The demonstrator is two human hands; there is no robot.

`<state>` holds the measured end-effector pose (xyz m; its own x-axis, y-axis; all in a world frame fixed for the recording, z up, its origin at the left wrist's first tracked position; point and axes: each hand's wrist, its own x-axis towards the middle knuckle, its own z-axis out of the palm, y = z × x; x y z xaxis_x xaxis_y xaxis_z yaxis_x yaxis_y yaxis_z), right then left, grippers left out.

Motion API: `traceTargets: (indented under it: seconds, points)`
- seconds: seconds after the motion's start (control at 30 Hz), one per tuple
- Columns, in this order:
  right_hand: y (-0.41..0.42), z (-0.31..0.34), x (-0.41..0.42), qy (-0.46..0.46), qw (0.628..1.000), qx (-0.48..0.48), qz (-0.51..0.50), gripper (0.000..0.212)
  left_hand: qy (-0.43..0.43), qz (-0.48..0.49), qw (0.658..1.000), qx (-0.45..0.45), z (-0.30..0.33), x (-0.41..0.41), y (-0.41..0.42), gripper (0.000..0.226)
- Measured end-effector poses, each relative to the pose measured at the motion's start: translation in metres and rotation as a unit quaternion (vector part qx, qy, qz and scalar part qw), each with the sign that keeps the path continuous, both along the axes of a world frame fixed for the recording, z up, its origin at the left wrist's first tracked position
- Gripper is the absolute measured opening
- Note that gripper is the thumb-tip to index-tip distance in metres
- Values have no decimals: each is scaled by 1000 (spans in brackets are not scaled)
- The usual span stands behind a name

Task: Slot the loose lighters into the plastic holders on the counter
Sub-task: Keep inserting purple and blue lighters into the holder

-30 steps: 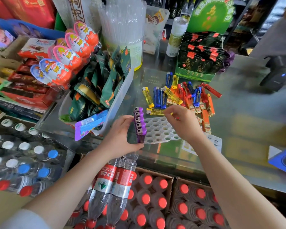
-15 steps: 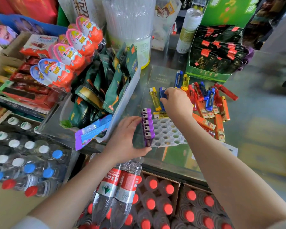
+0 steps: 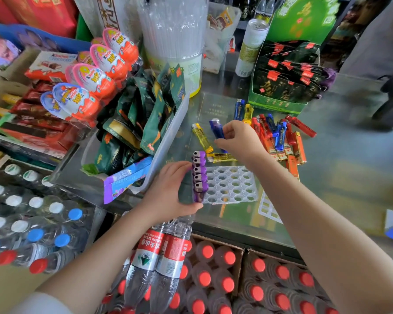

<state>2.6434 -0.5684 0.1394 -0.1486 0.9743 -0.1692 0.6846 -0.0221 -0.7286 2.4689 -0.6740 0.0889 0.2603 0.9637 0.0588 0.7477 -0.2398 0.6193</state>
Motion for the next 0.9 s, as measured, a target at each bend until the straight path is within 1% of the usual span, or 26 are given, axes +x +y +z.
traceTargets:
  seconds: [0.07, 0.13, 0.27, 0.33, 0.4, 0.47, 0.53, 0.6, 0.7, 0.77, 0.8, 0.9]
  points:
    - [-21, 0, 6, 81, 997, -13, -15, 15, 7, -1, 1000, 2, 0, -1, -1, 89]
    - [-41, -2, 9, 179, 982, -39, -34, 7, 21, -9, 1000, 6, 0, -2, -1, 91]
    - [-65, -9, 11, 257, 963, -54, -63, 1, 34, -17, 999, 8, 2, -1, -4, 93]
    - [-68, -12, 10, 276, 956, -42, -92, 7, 32, -11, 999, 10, 1, 0, -5, 93]
    - [-68, -13, 9, 267, 956, -27, -120, 11, 35, -5, 999, 14, 0, 1, -7, 93]
    - [-67, -14, 8, 268, 952, -19, -147, 4, 36, -1, 999, 14, -2, 1, -8, 92]
    - [-67, -16, 8, 281, 946, -23, -158, 5, 36, -1, 999, 16, -3, 2, -9, 91]
    - [-68, -17, 6, 278, 949, -38, -144, 8, 35, -3, 999, 19, -4, 2, -10, 90]
    - [-72, -18, 4, 280, 953, -68, -99, 18, 31, -7, 999, 25, -5, 1, -9, 90]
    - [-73, -18, 2, 275, 957, -54, -72, 16, 32, -7, 999, 22, -7, 0, -9, 90]
    - [-73, -18, 1, 251, 965, -33, -63, 13, 33, -7, 999, 23, -8, 0, -9, 90]
    - [-72, -18, 0, 131, 990, 41, -31, 9, 38, -2, 999, 21, -9, -1, -9, 90]
